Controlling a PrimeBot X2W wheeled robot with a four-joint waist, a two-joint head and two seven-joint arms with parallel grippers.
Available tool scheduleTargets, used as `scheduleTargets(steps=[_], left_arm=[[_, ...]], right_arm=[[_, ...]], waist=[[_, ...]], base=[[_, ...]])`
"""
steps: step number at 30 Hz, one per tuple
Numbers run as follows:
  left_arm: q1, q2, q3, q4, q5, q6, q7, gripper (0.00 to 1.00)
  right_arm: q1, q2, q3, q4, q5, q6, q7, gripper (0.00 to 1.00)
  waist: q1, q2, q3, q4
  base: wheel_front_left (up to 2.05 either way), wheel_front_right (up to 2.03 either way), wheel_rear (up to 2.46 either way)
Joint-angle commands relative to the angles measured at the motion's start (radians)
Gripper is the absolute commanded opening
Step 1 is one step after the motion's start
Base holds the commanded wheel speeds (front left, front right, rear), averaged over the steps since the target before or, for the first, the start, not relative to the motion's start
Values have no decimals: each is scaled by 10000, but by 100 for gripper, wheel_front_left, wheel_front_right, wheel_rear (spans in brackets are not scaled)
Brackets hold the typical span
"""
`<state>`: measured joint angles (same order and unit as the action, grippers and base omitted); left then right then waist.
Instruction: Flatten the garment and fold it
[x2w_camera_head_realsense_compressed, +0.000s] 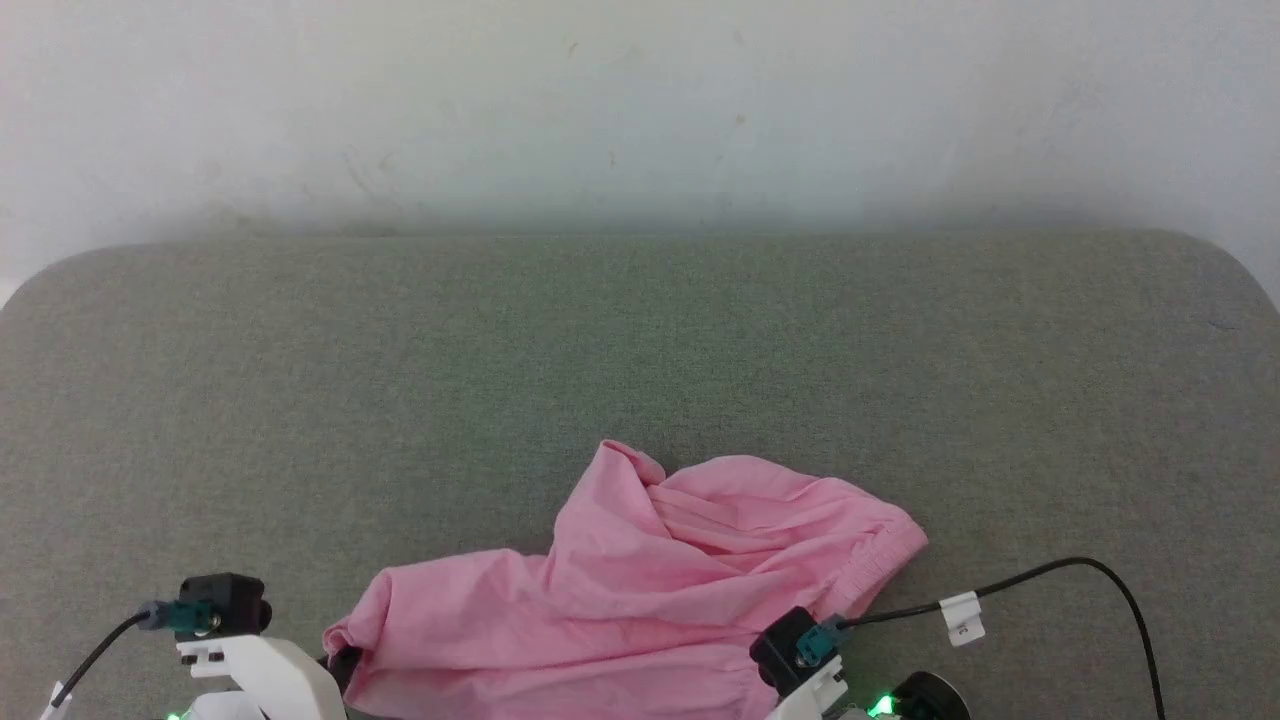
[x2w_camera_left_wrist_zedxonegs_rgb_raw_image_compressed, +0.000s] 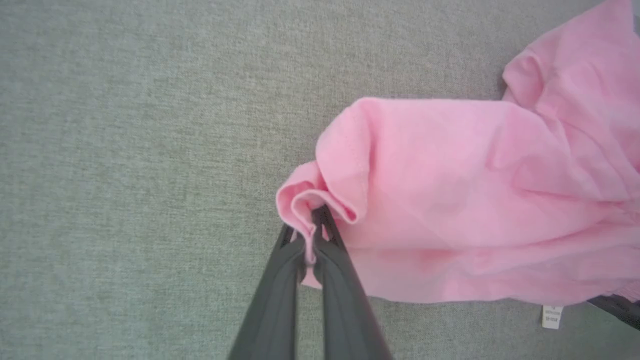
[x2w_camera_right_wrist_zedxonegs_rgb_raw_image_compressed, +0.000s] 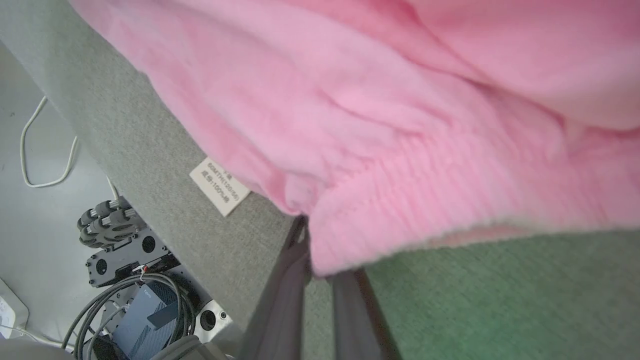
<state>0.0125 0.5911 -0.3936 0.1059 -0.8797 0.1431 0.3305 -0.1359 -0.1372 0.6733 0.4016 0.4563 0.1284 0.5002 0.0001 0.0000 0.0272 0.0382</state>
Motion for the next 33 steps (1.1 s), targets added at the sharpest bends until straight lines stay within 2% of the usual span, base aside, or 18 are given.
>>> scheduleTargets(steps=[1,7,12,16,21,24,26,30,33], left_arm=[[94,-23,16,-68,20,75,-93,0],[146,70,237,-483,160,274,-484,0],[-81,325,650,-1381,638,776,-1029,0],[-580,609,983,-2255,1145,1241,-1281,0],[-1742,939,1220,-3253,1752,1516,-1299,0],[-2690,962,1244,-3471,1941,1496,-1194,0],[-3424,888,1169,-3303,1972,1335,-1103,0],[-4570,573,978,-2666,1963,1075,-1028,0],[-5773,173,822,-1684,1970,818,-1082,0]], right_arm=[[281,-39,265,296,107,23,79,0],[153,-501,-158,-883,62,23,-830,0],[184,-839,-1045,-2656,-317,23,-1404,0],[3,-1010,-1795,-4176,-667,23,-1534,0],[-761,-1174,-2722,-5590,-887,23,-1482,0],[-1502,-1259,-3211,-5937,-864,23,-1393,0],[-2058,-1315,-3486,-5882,-758,23,-1278,0],[-2975,-1372,-3738,-5516,-621,23,-1198,0],[-4055,-1370,-3936,-4785,-462,23,-1284,0]], waist=[[-1,0,-25,-9],[-1,0,-374,-98],[-1,0,-833,-165],[-1,0,-1167,-177],[-1,0,-1336,-124],[-1,0,-1272,-107],[-1,0,-1119,-92],[-1,0,-660,-94],[-1,0,74,-141]], base=[[0,0,0],[0,0,0],[0,0,0],[0,0,0],[0,0,0],[0,0,0],[0,0,0],[0,0,0],[0,0,0]])
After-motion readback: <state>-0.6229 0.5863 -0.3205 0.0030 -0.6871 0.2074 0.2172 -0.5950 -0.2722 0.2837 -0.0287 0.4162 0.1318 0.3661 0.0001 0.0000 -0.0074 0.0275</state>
